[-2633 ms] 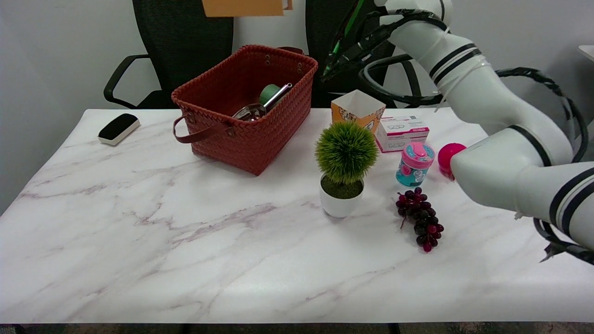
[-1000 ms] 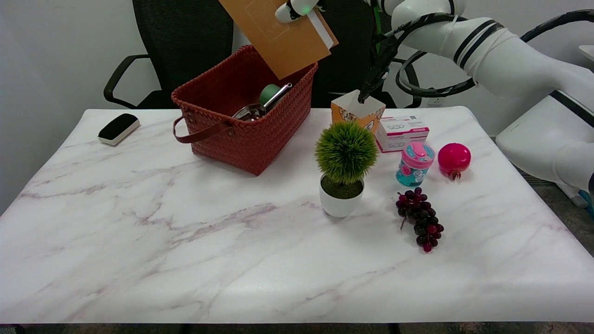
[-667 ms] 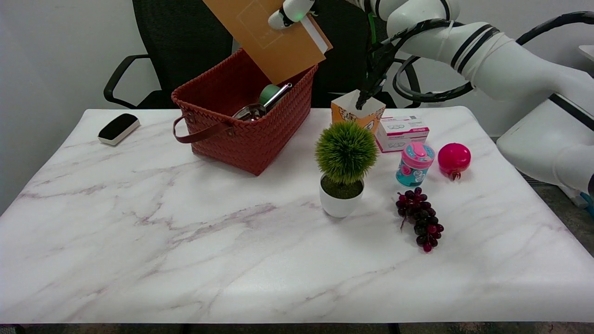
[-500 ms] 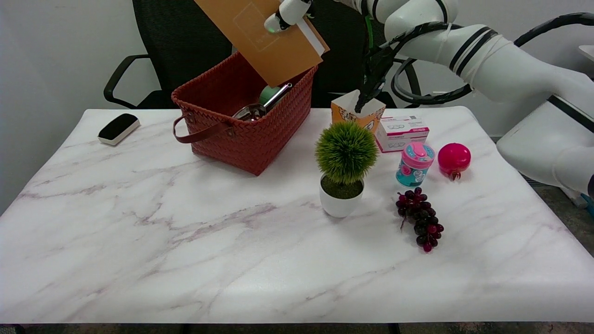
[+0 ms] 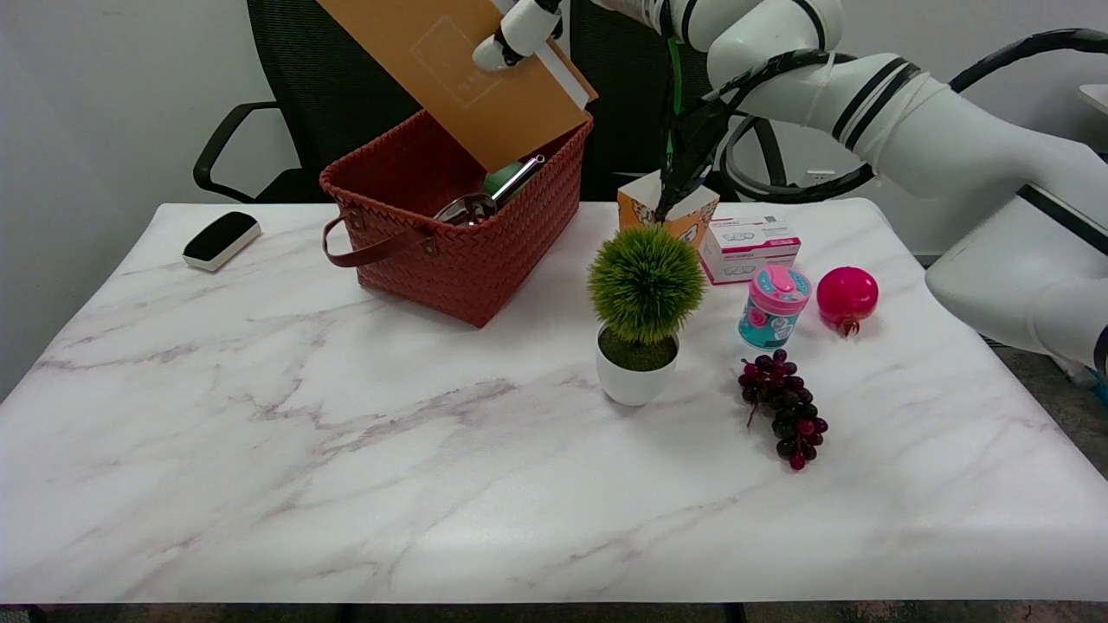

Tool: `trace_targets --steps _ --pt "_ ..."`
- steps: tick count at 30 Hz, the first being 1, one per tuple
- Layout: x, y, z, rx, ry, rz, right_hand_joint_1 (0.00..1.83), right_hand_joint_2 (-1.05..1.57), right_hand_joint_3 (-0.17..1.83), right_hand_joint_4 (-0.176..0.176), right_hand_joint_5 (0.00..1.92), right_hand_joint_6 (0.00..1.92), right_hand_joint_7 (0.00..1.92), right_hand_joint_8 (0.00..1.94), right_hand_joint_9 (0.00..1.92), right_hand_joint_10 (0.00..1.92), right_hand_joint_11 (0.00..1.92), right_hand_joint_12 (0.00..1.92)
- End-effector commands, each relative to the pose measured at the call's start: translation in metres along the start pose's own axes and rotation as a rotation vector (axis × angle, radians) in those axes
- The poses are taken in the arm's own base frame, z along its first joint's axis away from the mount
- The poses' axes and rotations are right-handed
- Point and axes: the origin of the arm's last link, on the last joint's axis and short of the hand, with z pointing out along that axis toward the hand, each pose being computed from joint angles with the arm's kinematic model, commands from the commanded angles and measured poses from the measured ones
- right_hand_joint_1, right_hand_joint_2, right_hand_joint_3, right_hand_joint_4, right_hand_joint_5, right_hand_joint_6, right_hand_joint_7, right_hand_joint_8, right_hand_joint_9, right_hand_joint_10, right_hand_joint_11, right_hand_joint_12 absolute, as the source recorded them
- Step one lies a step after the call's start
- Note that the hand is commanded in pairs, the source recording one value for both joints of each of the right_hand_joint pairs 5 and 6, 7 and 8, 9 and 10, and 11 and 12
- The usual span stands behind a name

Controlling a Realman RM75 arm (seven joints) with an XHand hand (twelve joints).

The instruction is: Place the yellow book into the brown storage basket.

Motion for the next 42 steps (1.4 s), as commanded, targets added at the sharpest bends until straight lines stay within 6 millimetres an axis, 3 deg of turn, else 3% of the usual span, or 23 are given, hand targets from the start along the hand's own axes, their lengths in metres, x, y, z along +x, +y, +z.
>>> trace_targets --steps 1,10,27,32,39,42 --pt "-0.011 -0.021 -0.004 0.060 -0.029 0.017 1.25 0.58 1.08 0.000 1.17 1.17 1.35 1.35 1.32 1.32 1.14 1.14" --pt "-0.019 -0.026 -0.008 0.080 -0.041 0.015 1.24 0.48 1.06 0.000 1.10 1.10 1.29 1.29 1.22 1.22 0.98 0.98" --pt "-0.030 -0.029 -0.009 0.093 -0.055 0.025 1.23 0.42 1.06 0.000 1.03 1.03 1.25 1.25 1.15 1.15 0.93 0.93" --pt "-0.032 -0.030 -0.010 0.098 -0.058 0.024 1.22 0.31 1.10 0.000 0.97 0.97 1.16 1.16 0.97 0.97 0.89 0.89" --pt "-0.036 -0.031 -0.011 0.102 -0.064 0.026 1.25 0.16 1.21 0.000 0.84 0.84 0.92 0.92 0.54 0.54 0.68 0.68" --pt "-0.036 -0.031 -0.011 0.102 -0.064 0.026 1.25 0.12 1.24 0.000 0.82 0.82 0.84 0.84 0.46 0.46 0.61 0.61"
